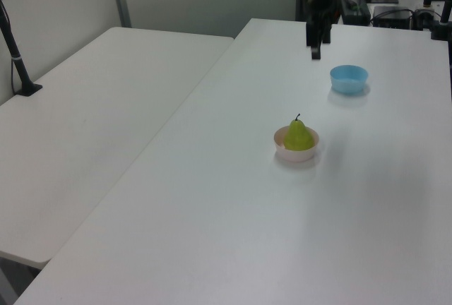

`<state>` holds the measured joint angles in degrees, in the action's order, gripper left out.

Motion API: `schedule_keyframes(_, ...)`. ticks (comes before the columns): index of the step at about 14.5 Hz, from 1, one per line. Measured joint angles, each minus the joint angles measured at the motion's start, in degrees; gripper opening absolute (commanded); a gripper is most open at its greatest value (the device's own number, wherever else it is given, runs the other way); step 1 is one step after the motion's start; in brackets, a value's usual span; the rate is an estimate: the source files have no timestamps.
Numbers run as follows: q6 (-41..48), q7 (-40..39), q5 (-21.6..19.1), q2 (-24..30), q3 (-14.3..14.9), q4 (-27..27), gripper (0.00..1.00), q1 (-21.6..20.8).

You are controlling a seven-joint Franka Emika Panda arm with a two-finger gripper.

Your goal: Place the pear in the bowl

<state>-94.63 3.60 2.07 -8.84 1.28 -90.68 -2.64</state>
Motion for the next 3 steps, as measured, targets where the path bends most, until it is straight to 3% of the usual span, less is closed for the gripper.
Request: schedule_keyframes(3,0.0,-0.7,0.0,0.7,-0.1,-0.1,1.0,2.9)
